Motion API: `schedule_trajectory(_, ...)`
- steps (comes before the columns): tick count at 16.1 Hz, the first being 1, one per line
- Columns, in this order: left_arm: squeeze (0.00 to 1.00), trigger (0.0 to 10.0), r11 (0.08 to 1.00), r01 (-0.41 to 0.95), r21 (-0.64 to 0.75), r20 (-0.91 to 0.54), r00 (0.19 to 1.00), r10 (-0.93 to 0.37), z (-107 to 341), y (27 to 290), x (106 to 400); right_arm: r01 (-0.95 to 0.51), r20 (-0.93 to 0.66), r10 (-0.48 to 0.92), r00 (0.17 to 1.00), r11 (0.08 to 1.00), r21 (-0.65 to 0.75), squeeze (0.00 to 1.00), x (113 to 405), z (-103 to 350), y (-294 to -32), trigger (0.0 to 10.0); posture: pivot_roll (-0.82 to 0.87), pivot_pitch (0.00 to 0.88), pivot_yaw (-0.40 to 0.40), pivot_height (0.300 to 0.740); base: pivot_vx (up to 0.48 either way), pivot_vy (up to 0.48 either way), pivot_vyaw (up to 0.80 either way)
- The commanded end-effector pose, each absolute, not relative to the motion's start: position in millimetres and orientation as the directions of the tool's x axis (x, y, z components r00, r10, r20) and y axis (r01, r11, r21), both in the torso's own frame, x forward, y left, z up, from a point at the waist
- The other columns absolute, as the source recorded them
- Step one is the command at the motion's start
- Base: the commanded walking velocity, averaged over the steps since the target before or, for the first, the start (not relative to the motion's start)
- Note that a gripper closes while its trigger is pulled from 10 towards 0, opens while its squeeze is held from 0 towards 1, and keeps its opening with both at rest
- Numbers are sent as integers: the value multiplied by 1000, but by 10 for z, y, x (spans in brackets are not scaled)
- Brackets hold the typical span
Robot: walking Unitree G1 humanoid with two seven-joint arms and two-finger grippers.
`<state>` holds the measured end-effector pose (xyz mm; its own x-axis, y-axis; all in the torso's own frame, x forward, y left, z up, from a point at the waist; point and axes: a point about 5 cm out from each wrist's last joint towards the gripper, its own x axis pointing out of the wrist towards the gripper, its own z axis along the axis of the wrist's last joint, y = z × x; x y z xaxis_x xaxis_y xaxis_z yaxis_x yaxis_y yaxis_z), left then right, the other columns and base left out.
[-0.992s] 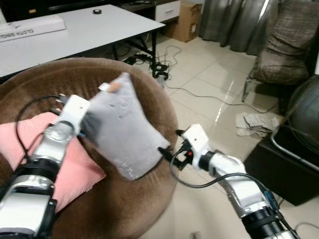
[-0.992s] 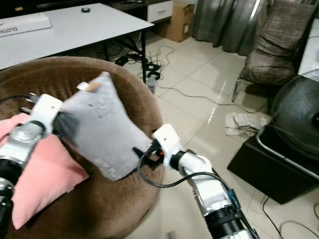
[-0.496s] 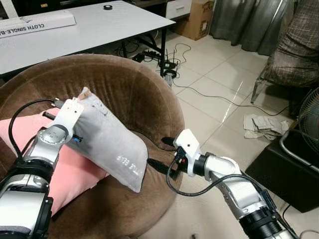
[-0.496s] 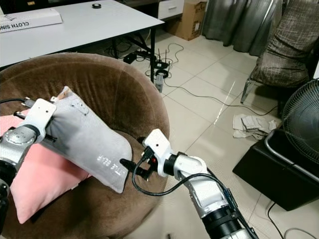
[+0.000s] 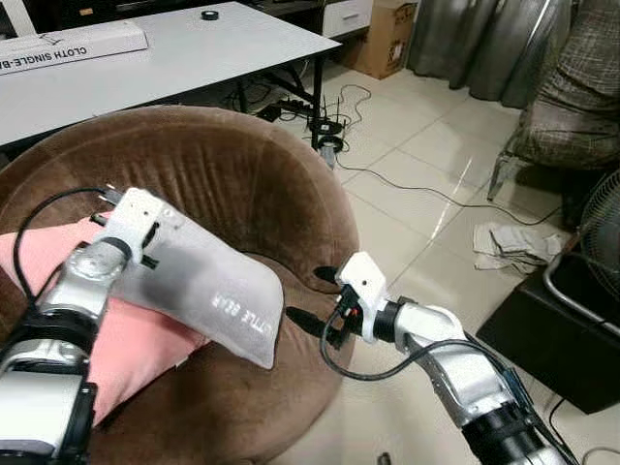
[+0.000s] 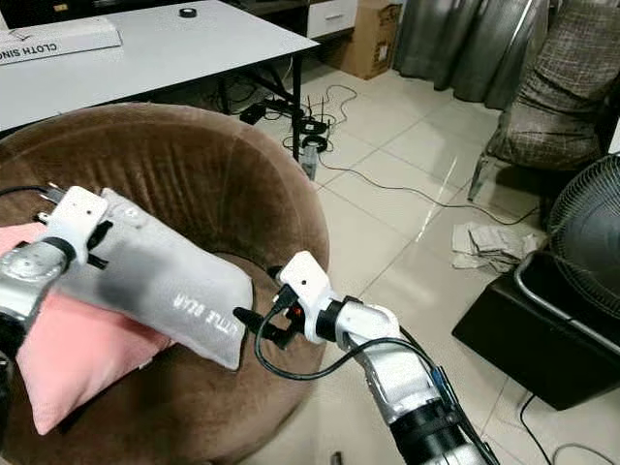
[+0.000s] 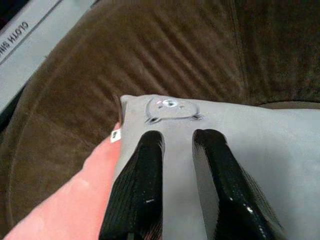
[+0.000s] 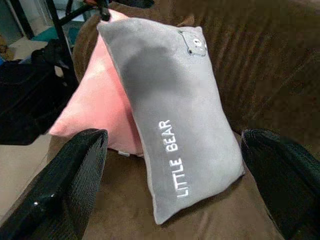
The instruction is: Move the pillow to the sofa from floor
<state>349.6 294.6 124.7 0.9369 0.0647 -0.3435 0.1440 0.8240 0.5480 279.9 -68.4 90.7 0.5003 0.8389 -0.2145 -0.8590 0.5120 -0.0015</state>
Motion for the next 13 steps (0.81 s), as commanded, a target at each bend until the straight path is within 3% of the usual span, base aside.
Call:
schedule_trajectory(1, 1000, 10000, 820, 137, 556, -302, 952, 45, 1386, 2952, 3545, -850, -198, 830, 522, 526, -36, 0, 2864, 975, -707, 10000, 105, 0, -29, 740, 0, 0, 0)
schedule_trajectory(3, 1000, 10000, 821, 94, 563, -187, 982, 16, 1632, 2933, 3602, -812, -188, 793, 580, 581, -58, 0, 2938, 990, -734, 10000, 124, 0, -36, 740, 0, 0, 0)
schedule_trajectory(5, 1000, 10000, 932, 72, 354, -58, 997, -55, 1727, 2716, 3589, -702, -209, 680, 703, 710, -55, 0, 3031, 982, -878, 10000, 138, 0, -36, 740, 0, 0, 0)
schedule_trajectory(6, 0, 10000, 971, 93, 219, -37, 996, -87, 1661, 2546, 3509, -625, -199, 607, 769, 780, -36, 0, 3066, 995, -987, 10000, 146, 0, -39, 740, 0, 0, 0)
schedule_trajectory(9, 0, 10000, 986, 107, 128, -79, 992, -98, 1290, 2148, 3201, -430, -179, 427, 886, 903, 26, 0, 3075, 976, -1245, 10000, 152, 0, -37, 740, 0, 0, 0)
schedule_trajectory(12, 0, 10000, 987, 81, 136, -123, 990, -64, 1086, 1875, 2952, -290, -232, 293, 928, 956, 47, 0, 3027, 854, -1420, 10000, 161, 0, -41, 740, 0, 0, 0)
schedule_trajectory(13, 0, 10000, 990, 57, 131, -75, 996, -47, 1122, 1811, 2914, -261, -256, 260, 931, 965, 29, 0, 3007, 806, -1468, 10000, 163, 0, -43, 740, 0, 0, 0)
